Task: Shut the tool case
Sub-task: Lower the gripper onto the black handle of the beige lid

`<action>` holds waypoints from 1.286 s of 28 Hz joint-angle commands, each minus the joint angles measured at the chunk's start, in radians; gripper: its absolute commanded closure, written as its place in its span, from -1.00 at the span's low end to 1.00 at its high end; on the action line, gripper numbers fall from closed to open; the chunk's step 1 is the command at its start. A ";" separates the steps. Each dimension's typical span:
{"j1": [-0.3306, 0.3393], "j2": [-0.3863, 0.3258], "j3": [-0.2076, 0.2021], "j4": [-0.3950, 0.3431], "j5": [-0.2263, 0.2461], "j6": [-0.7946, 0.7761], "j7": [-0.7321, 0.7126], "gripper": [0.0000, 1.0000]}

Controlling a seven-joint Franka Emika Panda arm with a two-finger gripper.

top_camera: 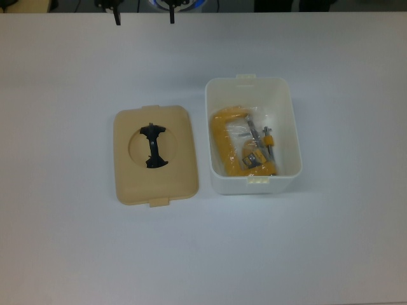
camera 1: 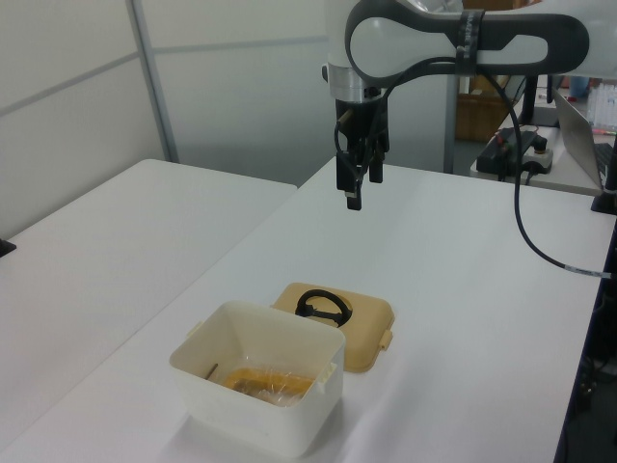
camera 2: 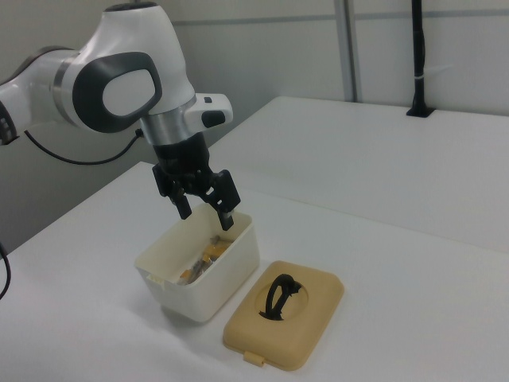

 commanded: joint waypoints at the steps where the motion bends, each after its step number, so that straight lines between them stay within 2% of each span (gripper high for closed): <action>1: 0.022 0.034 0.006 0.004 -0.002 -0.016 0.003 -1.00; 14: 0.044 0.111 0.016 0.004 -0.023 0.005 -0.018 -1.00; 24: 0.030 0.175 0.007 -0.024 -0.031 0.106 -0.022 -1.00; 29: 0.007 0.189 0.006 -0.068 -0.032 0.189 -0.024 -1.00; 32: -0.011 0.221 0.006 -0.073 -0.034 0.232 -0.024 -1.00; 36: -0.031 0.264 0.006 -0.070 -0.065 0.277 -0.024 -1.00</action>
